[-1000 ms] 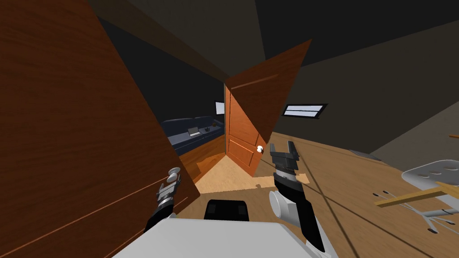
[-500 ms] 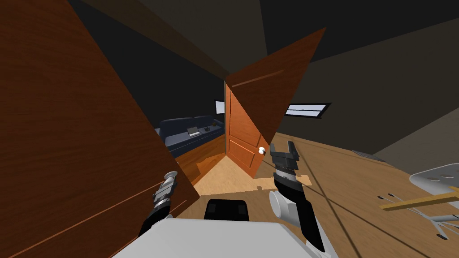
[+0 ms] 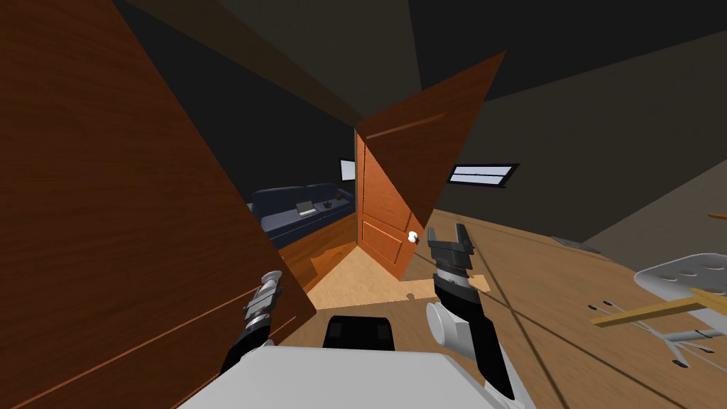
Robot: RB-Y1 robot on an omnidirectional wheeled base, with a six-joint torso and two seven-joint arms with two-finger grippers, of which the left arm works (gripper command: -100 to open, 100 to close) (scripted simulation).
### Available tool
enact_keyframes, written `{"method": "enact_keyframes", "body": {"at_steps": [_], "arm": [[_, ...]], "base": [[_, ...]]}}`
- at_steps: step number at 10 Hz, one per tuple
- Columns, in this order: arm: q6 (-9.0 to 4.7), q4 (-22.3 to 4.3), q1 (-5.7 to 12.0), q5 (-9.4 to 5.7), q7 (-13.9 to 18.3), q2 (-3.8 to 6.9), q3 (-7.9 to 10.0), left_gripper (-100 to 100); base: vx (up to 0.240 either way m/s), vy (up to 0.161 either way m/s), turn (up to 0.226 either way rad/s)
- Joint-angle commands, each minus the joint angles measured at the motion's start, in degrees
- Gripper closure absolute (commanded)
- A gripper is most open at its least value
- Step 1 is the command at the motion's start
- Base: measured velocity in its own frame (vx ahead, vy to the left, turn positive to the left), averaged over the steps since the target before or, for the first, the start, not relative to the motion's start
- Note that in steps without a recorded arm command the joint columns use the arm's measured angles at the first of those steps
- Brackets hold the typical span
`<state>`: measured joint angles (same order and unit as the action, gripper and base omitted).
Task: Pull the door open
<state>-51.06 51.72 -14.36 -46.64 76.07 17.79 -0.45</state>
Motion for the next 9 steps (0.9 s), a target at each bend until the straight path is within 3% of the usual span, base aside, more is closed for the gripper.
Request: {"method": "enact_keyframes", "body": {"at_steps": [1,8,9], "arm": [[0.21,0.87,-0.49,0.65,0.62,0.13,-1.27,100],[0.43,3.64,-1.63,3.73,3.91,1.79,-6.85,100],[0.62,3.52,-1.64,3.42,3.31,1.47,-6.35,100]], "base": [[-0.240,-0.007,-0.080],[-0.235,0.001,-0.073],[-0.097,-0.002,-0.032]]}}
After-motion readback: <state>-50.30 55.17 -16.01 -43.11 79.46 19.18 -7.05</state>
